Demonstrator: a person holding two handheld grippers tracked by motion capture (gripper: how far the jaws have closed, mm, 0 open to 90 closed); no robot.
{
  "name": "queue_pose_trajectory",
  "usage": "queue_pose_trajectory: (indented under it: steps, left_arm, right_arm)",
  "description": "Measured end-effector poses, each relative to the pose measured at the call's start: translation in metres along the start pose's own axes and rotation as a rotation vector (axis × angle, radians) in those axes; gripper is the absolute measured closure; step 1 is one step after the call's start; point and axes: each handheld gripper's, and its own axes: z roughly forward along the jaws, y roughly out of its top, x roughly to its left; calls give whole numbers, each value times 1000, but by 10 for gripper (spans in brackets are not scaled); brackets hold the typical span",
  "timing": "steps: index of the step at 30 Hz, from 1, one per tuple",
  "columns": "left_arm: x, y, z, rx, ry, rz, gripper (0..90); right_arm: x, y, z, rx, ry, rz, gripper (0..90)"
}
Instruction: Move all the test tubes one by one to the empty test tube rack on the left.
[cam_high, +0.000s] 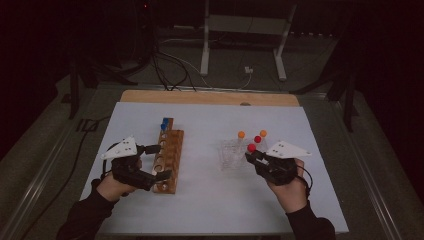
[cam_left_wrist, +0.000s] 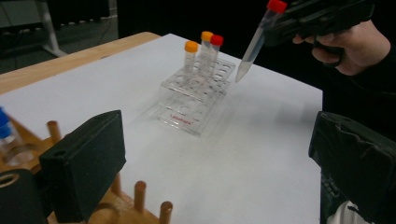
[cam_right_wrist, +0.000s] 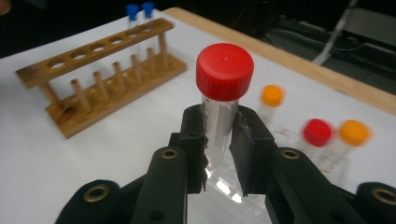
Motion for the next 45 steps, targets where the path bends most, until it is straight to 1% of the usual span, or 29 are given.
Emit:
queue_pose_trajectory:
  steps: [2,4,5,7,9,14,18,21,23,26,29,31,34,35,37,38,39,40,45]
  left_arm:
    - [-1,0,4,11,-3,7,50]
    - [-3,0,7,15,-18,0,50]
    - [-4,0,9,17,-21,3,51]
    - [-6,1,12,19,-35,3,51]
    - [-8,1,15,14,-48,14,52]
    - [-13,-1,24,35,-66,14,57]
    - [-17,1,28,33,-88,19,68]
    - [-21,2,33,29,-107,31,79]
    - [-24,3,38,39,-120,39,100]
    - [-29,4,45,43,-146,55,150]
    - [-34,6,53,53,-164,68,173]
    - [-37,7,57,62,-173,81,213]
    - [-40,9,65,74,-177,95,269]
    - [-41,9,67,75,-183,92,291]
    - [-42,10,72,85,-176,99,347]
    - [-43,10,74,88,-182,101,372]
    - [-43,10,76,94,-185,109,401]
    - [-44,10,78,100,-176,116,419]
    - [-45,10,86,113,-184,130,525]
  right_arm:
    - [5,-1,5,13,22,-8,754]
    - [10,-3,9,24,45,-14,754]
    - [13,-3,11,32,57,-19,754]
    - [19,-5,16,44,82,-25,754]
    - [26,-7,22,57,110,-37,754]
    - [44,-10,34,84,164,-70,754]
    - [58,-12,42,110,200,-100,754]
    - [64,-13,47,119,222,-109,753]
    - [68,-14,49,125,231,-112,753]
    - [73,-15,51,133,245,-119,754]
    - [77,-15,52,135,257,-125,753]
    - [79,-15,51,135,266,-123,754]
    - [80,-14,50,132,273,-127,753]
    - [80,-14,50,131,273,-126,754]
    - [80,-14,50,132,275,-125,753]
    - [80,-14,50,132,275,-125,753]
    - [80,-14,50,132,276,-125,754]
    - [81,-14,49,132,278,-125,754]
    - [81,-14,49,133,281,-125,753]
